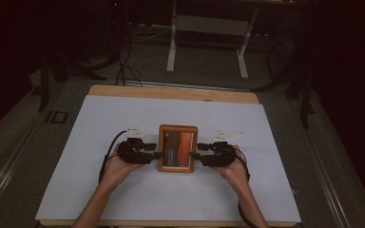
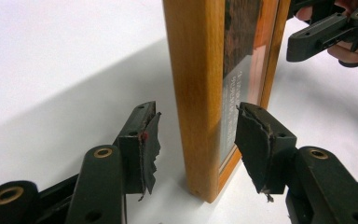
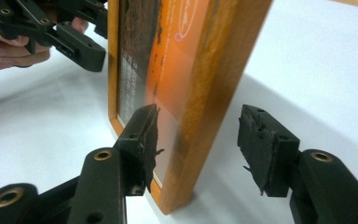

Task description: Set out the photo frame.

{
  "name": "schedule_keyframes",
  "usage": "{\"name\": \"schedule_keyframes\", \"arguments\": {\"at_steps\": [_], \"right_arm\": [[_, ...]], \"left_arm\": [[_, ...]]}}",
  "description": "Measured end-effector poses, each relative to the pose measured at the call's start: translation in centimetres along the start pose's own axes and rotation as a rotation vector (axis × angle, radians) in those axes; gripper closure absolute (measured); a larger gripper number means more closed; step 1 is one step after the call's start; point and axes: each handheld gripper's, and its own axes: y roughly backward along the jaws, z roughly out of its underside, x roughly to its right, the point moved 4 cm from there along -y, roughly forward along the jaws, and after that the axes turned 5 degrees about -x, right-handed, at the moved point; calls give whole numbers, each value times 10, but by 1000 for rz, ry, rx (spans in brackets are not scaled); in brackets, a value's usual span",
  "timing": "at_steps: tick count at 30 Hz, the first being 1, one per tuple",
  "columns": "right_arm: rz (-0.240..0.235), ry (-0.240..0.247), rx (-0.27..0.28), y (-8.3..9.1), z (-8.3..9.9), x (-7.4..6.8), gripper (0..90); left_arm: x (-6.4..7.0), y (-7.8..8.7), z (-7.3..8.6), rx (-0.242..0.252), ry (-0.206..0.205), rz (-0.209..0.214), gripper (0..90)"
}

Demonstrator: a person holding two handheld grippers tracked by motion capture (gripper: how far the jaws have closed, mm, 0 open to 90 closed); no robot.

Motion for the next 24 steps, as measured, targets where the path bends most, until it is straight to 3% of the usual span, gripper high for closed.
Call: {"name": "schedule_keyframes", "arguments": {"at_steps": [12,24], "right_arm": [[36,-32,39,24,5,15,473],[107,-91,49,49,19,38,463]], "left_arm": [[-9,24,1,55,45,-26,492],[-19,37,8,59,65,-94,493]]}}
